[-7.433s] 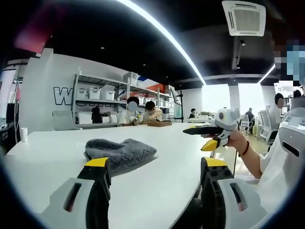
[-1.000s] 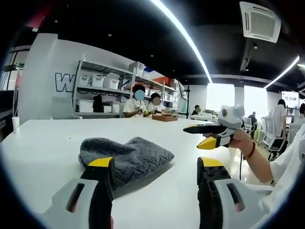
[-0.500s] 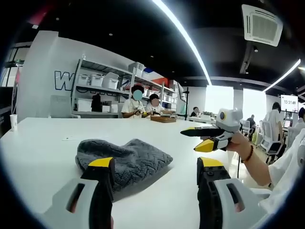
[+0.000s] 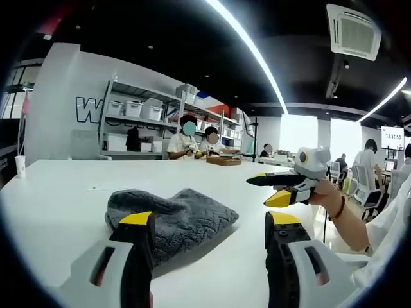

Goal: Open the folded towel by lifting each exposed corner and separating the folded layers until the towel lies flat within the target outline without major curled edges

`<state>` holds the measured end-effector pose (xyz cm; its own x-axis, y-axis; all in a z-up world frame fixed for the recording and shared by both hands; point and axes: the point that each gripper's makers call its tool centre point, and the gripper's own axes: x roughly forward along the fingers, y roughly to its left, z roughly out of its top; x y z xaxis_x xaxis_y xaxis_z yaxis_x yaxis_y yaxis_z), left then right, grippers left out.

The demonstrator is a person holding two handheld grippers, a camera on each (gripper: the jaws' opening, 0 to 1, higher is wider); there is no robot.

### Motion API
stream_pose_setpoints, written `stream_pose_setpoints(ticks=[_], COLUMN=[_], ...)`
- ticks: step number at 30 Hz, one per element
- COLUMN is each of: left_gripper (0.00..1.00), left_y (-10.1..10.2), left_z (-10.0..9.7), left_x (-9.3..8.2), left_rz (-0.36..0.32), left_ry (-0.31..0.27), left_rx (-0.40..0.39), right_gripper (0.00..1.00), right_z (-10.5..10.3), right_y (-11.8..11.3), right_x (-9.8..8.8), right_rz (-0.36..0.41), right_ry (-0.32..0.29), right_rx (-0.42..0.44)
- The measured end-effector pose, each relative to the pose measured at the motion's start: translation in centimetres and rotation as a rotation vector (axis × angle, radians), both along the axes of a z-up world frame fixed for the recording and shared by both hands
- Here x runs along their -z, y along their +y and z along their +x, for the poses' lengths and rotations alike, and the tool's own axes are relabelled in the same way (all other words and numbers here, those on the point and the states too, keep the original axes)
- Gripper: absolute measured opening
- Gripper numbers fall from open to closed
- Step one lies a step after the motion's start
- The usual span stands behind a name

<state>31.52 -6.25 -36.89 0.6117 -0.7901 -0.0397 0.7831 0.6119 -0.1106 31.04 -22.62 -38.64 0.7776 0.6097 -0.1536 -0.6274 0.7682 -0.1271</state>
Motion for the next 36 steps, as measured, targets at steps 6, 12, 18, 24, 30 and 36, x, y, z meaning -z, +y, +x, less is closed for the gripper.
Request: stream_pose_setpoints(ticks=[6,12,18,24,30,36], left_gripper=[0.69,0.64,0.65,0.68,0.69,0.70], left_y=[0.2,-0.2,0.0,0.5,0.8,0.7], left_z=[0.7,0.6,1.1,1.9,2.5,2.9], left_x=[0.0,-0.2,-0.1,-0.7,-0.4,-0.2], left_rz=[-0.004,0.019,0.024,0.021,0.041,0.064], left_ry=[0.008,-0.035,-0.031,-0.063,-0.044,-0.026], left_rx=[-0.010,0.009,-0.009,-0.037,-0.048,-0.046], right_gripper=[0.61,0.61,0.61,0.60,0.60,0.60], right_z=[0.3,0.8,1.1,1.6,2.1,2.5], right_y=[0.1,0.3,0.4,0.2,0.7,0.9], right_x=[0.0,-0.2,-0.3,-0.6,-0.6,-0.4], right_rz=[0.002,0.002,0.013,0.011,0.006,-0.007], right_ry=[0.007,0.008,0.013,0.010,0.015,0.025], right_rx=[-0.001,-0.001,-0.003,0.005,0.000,-0.005])
